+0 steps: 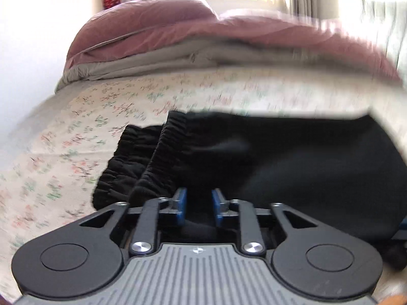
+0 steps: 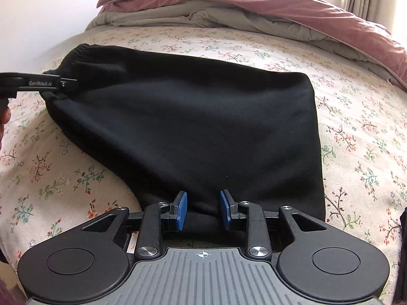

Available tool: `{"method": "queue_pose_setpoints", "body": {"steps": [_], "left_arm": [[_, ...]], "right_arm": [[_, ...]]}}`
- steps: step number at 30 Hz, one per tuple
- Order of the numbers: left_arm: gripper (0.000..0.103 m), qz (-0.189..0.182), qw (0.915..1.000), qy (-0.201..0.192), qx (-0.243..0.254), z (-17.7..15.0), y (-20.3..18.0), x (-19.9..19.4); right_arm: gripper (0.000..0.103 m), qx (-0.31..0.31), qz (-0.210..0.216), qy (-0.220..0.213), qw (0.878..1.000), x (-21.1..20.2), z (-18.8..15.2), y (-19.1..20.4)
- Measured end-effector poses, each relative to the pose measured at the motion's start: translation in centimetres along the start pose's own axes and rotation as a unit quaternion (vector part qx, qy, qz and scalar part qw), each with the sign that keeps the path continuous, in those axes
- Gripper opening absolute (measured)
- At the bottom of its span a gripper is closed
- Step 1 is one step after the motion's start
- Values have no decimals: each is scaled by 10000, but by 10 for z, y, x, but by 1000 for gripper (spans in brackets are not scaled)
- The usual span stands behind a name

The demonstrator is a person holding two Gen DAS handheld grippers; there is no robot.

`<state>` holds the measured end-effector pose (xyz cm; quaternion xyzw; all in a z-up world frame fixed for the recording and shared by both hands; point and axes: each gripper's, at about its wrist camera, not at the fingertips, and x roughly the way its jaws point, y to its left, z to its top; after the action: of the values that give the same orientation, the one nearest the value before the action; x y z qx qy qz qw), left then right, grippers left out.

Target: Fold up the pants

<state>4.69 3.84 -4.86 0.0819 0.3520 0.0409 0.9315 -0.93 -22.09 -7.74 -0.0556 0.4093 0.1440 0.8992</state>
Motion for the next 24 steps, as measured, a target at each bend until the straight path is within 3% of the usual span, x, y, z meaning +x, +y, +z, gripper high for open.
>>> {"method": "queue_pose_setpoints", "body": {"steps": [2, 4, 6, 7, 8, 10, 16, 19, 22, 24], "left_arm": [[49, 13, 9988, 281, 404, 2, -8, 2], [49, -67, 9984, 476, 296, 10, -4, -3], [57, -256, 9981, 485, -269, 22, 4, -13], [68, -364, 9976, 382, -444, 28, 3, -19], [78, -495, 9974, 255, -449, 34, -3, -23], [85, -782, 9967, 141, -156, 46, -26, -23], [84, -1414, 9891, 410, -26, 82, -95, 34], [85, -1506, 9871, 492, -224, 102, -111, 73], [89, -1297, 9882, 757, -313, 112, -120, 109], [93, -1416, 9867, 604, -532, 115, -117, 111]], "right_arm": [[29, 72, 67, 0, 10000, 0, -1, -4], [29, 150, 103, -4, 9998, 0, -1, -7], [29, 137, 84, -6, 9999, 0, -1, -6], [30, 125, 64, -2, 9999, 0, -1, -6], [32, 121, 46, 6, 9999, 0, 0, -5], [40, 150, 82, 33, 9998, 0, 1, -4], [44, 94, 16, 63, 9999, 2, 3, 2], [44, 179, 63, 23, 9998, 1, 1, 0], [45, 185, 39, -7, 9998, 0, -1, 1], [45, 198, 60, -4, 9998, 0, 0, 0]]}}
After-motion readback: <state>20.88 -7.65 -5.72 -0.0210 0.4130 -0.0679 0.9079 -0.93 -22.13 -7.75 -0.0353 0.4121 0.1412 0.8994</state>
